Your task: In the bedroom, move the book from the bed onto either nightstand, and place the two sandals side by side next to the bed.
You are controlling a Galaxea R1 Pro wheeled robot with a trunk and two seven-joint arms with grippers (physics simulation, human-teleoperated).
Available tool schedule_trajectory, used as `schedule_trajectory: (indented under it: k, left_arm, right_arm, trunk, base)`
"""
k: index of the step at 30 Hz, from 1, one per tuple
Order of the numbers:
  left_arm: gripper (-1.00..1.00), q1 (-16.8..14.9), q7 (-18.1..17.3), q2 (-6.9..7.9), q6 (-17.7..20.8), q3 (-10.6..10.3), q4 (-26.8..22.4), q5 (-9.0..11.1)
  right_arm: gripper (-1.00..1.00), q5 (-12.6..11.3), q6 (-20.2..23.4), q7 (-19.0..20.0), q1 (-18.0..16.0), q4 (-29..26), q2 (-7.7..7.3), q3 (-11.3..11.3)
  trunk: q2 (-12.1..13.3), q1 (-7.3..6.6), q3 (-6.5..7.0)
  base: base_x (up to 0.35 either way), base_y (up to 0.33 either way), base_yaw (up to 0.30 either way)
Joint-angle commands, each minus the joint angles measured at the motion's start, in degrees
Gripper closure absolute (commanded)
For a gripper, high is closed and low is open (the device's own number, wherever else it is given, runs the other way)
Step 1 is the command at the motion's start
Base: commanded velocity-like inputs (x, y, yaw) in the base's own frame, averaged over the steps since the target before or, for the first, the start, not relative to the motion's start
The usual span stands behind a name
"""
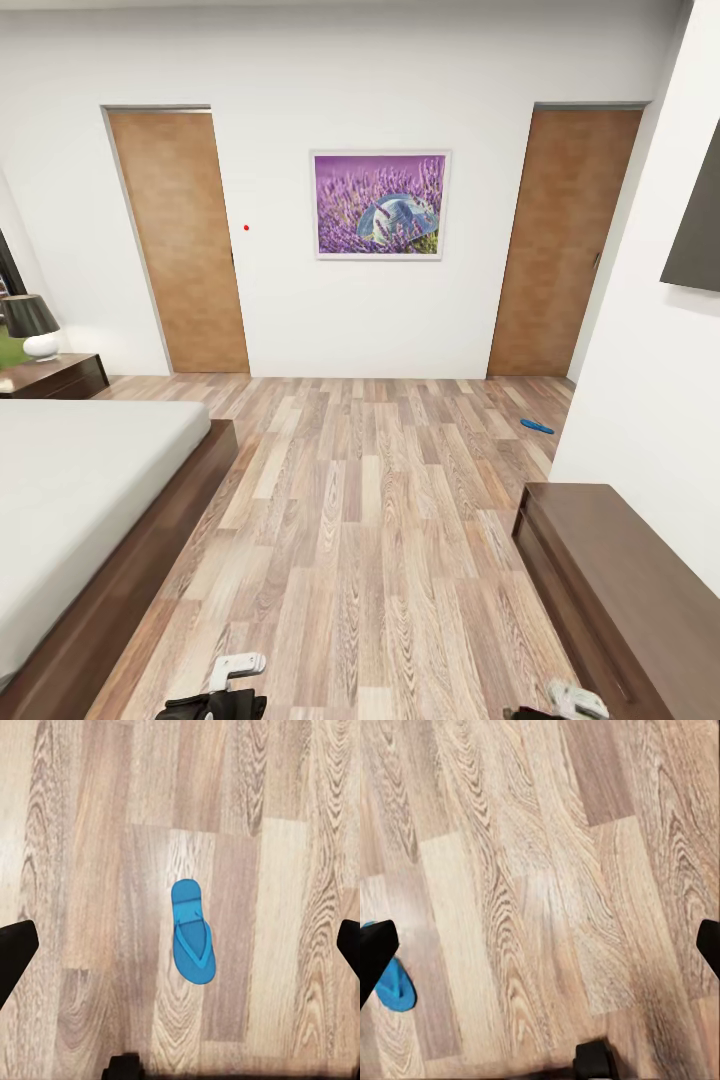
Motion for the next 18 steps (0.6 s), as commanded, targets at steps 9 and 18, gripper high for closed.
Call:
schedule_trajectory:
  k: [9,18]
  left_arm:
    - [-1.00,-0.01,-0.18,-0.06,0.51,0.06,-0.17,0.87]
    - [-1.00,-0.01,-0.28,-0.16,0.46,0.00,-0.13,0.92]
  right_arm:
    - [-1.00,-6.51,7.47,13.75,-5.10,-1.94,1.40,0.02]
    - [-1.00,-10.12,14.52,27.73,-5.39,-7.67,-3.23,-0.29]
  trunk:
    - [-0.04,0.00,-0.08]
    - [-0.04,0.00,-0.08]
  base:
    - [0.000,0.000,0.000]
    - [0.000,0.000,0.000]
